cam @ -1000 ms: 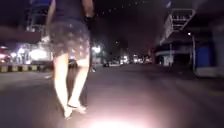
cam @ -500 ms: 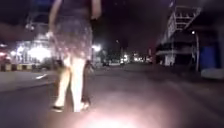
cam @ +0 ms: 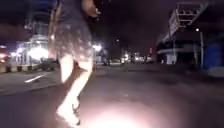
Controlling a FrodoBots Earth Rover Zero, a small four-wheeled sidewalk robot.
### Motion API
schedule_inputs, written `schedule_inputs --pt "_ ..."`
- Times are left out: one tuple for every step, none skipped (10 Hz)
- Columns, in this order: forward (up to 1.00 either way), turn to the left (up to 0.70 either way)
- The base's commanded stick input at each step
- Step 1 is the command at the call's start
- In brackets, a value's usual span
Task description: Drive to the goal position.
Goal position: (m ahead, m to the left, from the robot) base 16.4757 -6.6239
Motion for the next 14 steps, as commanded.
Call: schedule_inputs --pt "0.05 0.00" --pt "0.00 0.00" --pt "0.00 0.00" --pt "0.00 0.00" --pt "0.00 0.00" --pt "0.00 0.00" --pt "0.00 0.00" --pt "0.00 0.00" --pt "0.00 0.00" --pt "0.00 0.00" --pt "0.04 0.00" --pt "0.43 0.00" --pt "1.00 0.00" --pt "1.00 0.00"
